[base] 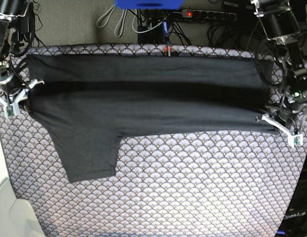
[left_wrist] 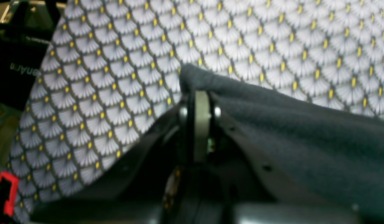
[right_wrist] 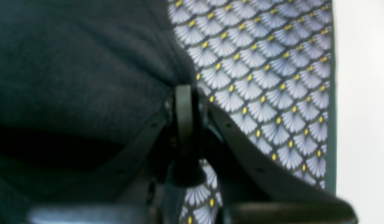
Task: Fold the T-shirt properly
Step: 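Lift the hem with both grippers and fold it toward the collar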
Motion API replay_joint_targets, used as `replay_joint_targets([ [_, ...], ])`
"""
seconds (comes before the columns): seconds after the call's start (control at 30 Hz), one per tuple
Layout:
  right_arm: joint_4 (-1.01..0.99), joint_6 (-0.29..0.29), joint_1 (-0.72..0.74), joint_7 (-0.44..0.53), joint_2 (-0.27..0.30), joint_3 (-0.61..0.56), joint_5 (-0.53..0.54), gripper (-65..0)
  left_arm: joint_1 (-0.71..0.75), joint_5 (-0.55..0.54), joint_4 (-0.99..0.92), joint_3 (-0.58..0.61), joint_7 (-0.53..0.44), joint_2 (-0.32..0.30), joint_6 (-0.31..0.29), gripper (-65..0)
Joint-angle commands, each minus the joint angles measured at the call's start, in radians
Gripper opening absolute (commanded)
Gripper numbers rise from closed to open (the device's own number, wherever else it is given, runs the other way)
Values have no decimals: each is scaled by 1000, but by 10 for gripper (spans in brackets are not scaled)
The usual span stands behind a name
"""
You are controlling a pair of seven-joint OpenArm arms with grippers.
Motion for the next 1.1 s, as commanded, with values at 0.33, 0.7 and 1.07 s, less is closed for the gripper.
replay_joint_targets([
  [0.33,17,9,-86,28,22,19,4,-650,86,8,96,-5,-7,-20,5,-646],
  [0.7,57,106,-117,22,37,73,1,-650,119,0,98,-48,-5,-40,4,-646],
  [1.07,52,106,-138,22,42,63,0,-650,136,0,87,-37,-5,-32,4,-646],
])
